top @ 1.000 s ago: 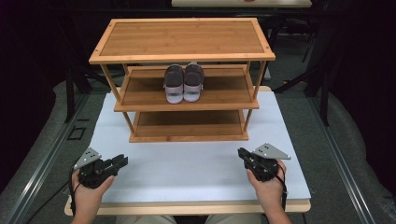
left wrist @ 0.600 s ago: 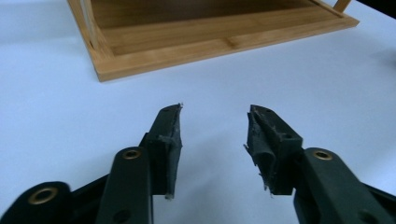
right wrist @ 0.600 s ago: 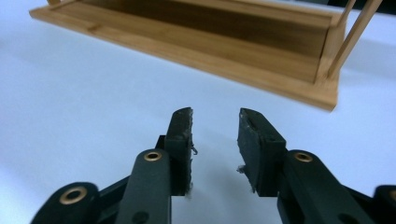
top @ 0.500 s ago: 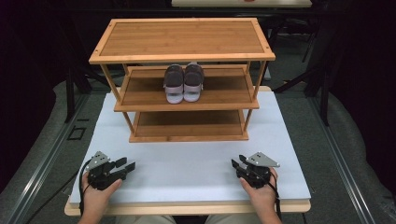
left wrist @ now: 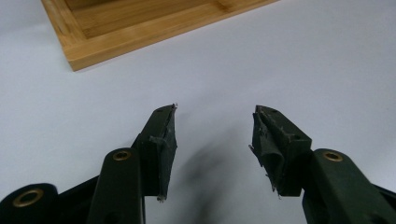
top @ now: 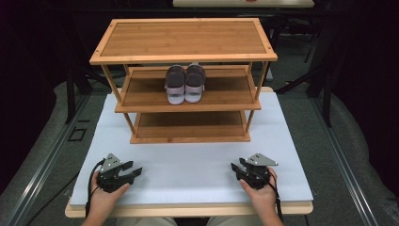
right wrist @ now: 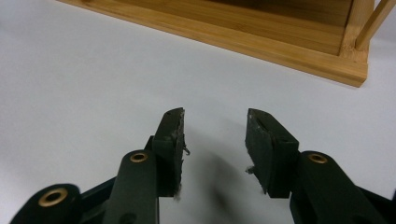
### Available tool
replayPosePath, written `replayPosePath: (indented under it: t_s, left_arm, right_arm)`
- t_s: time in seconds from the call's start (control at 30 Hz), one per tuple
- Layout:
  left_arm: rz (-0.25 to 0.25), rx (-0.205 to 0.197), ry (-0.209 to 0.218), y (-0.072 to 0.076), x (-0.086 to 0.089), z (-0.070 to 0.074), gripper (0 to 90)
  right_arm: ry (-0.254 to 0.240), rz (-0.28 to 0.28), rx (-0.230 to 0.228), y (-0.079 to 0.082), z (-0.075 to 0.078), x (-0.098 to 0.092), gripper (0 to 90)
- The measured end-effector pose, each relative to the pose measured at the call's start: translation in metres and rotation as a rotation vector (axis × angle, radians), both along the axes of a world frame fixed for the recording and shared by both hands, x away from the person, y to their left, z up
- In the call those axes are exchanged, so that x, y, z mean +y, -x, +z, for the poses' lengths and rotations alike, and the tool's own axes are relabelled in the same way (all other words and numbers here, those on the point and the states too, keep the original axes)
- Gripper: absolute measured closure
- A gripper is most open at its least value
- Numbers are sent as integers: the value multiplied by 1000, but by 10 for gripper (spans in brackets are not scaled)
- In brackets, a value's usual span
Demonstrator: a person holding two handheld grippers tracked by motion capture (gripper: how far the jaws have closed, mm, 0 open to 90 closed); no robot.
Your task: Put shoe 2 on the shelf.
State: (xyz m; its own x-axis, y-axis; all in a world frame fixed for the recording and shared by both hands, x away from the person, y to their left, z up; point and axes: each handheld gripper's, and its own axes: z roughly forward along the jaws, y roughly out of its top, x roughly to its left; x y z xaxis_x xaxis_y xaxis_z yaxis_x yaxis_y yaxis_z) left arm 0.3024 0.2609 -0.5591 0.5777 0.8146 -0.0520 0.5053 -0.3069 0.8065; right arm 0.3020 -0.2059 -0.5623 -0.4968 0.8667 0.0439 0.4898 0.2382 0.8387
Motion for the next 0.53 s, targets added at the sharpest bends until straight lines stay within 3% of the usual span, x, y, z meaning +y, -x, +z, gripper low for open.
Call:
replayPosePath:
  t_s: [0.4,0.53]
  left_arm:
    - [3,7,4,-2,2,-1,483]
    - [25,5,15,-2,5,1,463]
  right_arm:
    - [-1,-3,24,-2,0,0,533]
    - [2,-18,17,-1,1,-5,533]
